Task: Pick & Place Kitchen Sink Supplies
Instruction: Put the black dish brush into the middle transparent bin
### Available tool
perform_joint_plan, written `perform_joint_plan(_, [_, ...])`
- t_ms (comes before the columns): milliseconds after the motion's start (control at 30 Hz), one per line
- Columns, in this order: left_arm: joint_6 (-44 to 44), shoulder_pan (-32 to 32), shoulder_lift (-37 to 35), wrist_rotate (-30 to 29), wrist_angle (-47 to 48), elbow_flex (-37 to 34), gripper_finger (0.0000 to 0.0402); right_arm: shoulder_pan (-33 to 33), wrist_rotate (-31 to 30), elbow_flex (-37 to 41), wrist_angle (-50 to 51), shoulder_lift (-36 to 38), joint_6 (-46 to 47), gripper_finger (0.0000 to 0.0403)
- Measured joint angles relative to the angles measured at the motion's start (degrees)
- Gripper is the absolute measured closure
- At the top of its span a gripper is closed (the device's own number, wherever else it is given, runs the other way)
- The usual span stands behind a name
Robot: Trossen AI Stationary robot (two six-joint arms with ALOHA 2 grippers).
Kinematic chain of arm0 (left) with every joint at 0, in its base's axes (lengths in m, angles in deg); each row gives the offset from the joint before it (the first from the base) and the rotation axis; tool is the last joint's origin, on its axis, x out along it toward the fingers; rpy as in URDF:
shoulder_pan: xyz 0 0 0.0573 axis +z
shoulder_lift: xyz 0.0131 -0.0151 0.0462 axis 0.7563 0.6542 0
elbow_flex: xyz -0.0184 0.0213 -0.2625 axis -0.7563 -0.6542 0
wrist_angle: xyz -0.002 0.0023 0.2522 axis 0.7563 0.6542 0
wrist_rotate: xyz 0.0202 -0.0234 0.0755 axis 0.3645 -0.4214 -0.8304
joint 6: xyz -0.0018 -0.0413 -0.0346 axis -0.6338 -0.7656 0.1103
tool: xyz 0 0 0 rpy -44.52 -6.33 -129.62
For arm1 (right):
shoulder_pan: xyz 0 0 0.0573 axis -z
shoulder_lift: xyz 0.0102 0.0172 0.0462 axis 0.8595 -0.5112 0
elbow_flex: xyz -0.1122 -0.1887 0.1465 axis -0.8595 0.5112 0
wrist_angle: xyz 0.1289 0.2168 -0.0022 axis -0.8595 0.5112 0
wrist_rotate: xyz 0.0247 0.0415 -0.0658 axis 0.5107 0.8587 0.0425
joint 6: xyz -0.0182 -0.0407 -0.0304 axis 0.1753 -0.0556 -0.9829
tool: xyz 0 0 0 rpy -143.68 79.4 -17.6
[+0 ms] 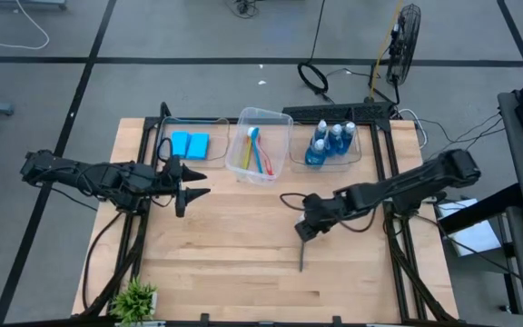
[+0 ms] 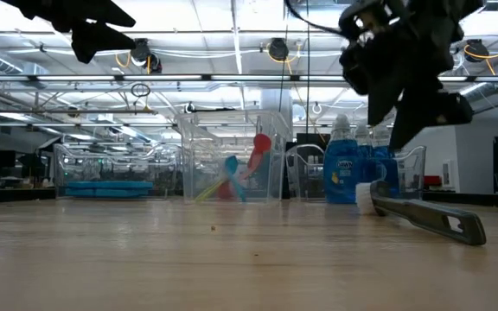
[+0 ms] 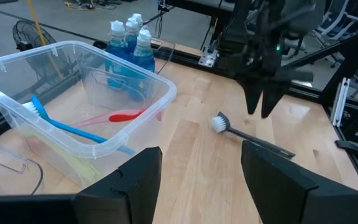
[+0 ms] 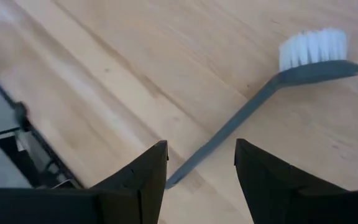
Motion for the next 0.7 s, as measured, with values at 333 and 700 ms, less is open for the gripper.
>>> perform_joint_plan(333, [0.0, 0.0, 0.0, 0.0, 0.0, 0.0, 0.0178, 0.8, -0.2, 0.0, -4.5, -9.1, 1.6, 0.0229])
perform_joint_plan(700, [-0.1, 0.0, 0.0, 0.0, 0.0, 0.0, 0.0178, 2.2, -2.0, 0.0, -2.7, -12.5, 1.5, 0.0229])
